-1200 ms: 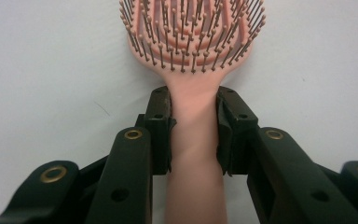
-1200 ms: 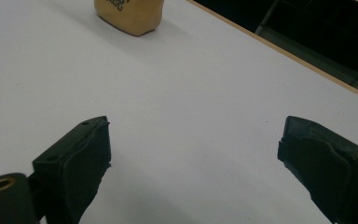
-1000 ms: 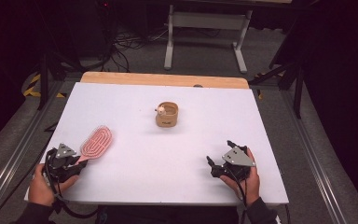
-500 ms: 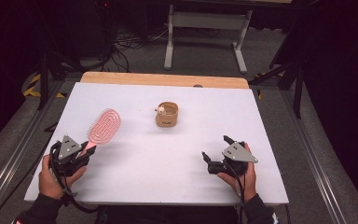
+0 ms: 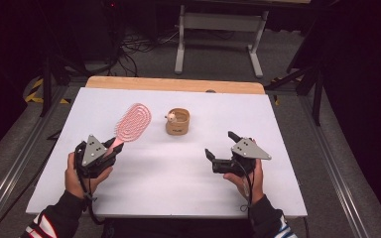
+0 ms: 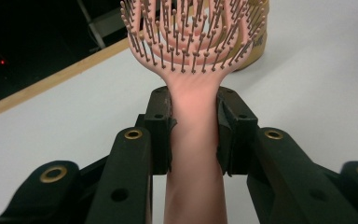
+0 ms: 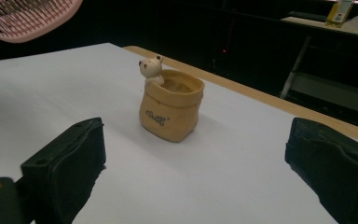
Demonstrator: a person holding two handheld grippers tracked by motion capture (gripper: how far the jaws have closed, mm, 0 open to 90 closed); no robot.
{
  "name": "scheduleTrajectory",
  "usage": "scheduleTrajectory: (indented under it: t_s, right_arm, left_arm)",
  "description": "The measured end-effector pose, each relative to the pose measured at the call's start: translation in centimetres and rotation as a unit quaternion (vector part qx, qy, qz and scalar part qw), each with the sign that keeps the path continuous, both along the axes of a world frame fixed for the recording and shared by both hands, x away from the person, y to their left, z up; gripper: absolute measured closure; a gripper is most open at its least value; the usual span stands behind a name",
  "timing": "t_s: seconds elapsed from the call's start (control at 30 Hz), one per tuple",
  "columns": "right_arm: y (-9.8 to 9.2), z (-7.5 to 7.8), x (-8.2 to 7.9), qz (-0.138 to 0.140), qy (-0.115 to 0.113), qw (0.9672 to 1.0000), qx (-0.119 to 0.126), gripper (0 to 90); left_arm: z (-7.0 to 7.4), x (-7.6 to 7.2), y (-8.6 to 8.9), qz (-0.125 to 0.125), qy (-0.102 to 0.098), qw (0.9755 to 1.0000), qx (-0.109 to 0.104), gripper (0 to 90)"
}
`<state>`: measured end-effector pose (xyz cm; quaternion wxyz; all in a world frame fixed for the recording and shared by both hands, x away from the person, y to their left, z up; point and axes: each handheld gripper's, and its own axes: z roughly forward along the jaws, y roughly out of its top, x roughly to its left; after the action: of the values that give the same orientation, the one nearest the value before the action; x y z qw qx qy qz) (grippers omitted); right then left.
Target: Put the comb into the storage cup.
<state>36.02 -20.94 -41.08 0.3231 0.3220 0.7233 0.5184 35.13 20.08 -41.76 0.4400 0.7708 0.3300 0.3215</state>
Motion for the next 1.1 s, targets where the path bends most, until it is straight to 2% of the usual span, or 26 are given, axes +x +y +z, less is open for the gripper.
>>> scheduleTrajectory:
  t_s: [0.03, 0.13, 0.3, 0.43, 0.63, 0.67, 0.7, 0.73, 0.77, 0.97, 1.1]
  right_arm:
    - [0.4, 0.4, 0.4, 0.005, -0.001, 1.0000, 0.008, 5.4]
    - [0.7, 0.7, 0.8, 0.007, -0.003, 0.9999, 0.009, 5.2]
    - [1.5, 1.6, 1.7, 0.028, -0.005, 0.9991, 0.030, 4.8]
    - [2.3, 2.6, 2.0, 0.046, -0.012, 0.9987, 0.018, 4.2]
    - [3.5, 3.8, 2.2, 0.069, -0.007, 0.9973, 0.025, 3.1]
    - [4.1, 4.2, 2.2, 0.082, 0.007, 0.9962, 0.028, 3.1]
    - [4.1, 4.2, 2.2, 0.082, 0.007, 0.9962, 0.028, 3.1]
    - [4.8, 4.5, 2.1, 0.098, 0.021, 0.9945, 0.031, 3.1]
    - [5.1, 4.6, 2.0, 0.102, 0.024, 0.9940, 0.032, 3.6]
    - [6.3, 4.7, 1.9, 0.108, 0.034, 0.9929, 0.038, 4.9]
    - [7.0, 4.6, 2.0, 0.113, 0.040, 0.9911, 0.057, 5.8]
  left_arm:
    - [0.0, 0.0, -0.2, -0.002, -0.005, 1.0000, -0.004, 69.4]
    - [0.1, 0.2, -1.0, -0.010, -0.015, 0.9998, -0.008, 69.4]
    - [0.5, 0.5, -2.0, -0.022, -0.021, 0.9995, -0.012, 69.4]
    - [0.9, 0.5, -2.7, -0.027, -0.029, 0.9989, -0.025, 69.4]
    - [1.1, 0.6, -3.8, -0.036, -0.042, 0.9977, -0.039, 69.4]
    - [1.1, 0.7, -4.0, -0.036, -0.044, 0.9976, -0.041, 69.4]
    - [1.1, 0.7, -4.2, -0.037, -0.047, 0.9972, -0.045, 69.4]
    - [0.9, 0.7, -4.7, -0.041, -0.050, 0.9964, -0.054, 69.4]
    - [0.9, 0.6, -5.0, -0.044, -0.049, 0.9964, -0.053, 69.4]
    - [0.5, 0.1, -6.5, -0.060, -0.057, 0.9953, -0.050, 69.4]
    - [0.1, -0.2, -7.7, -0.075, -0.055, 0.9945, -0.048, 69.4]
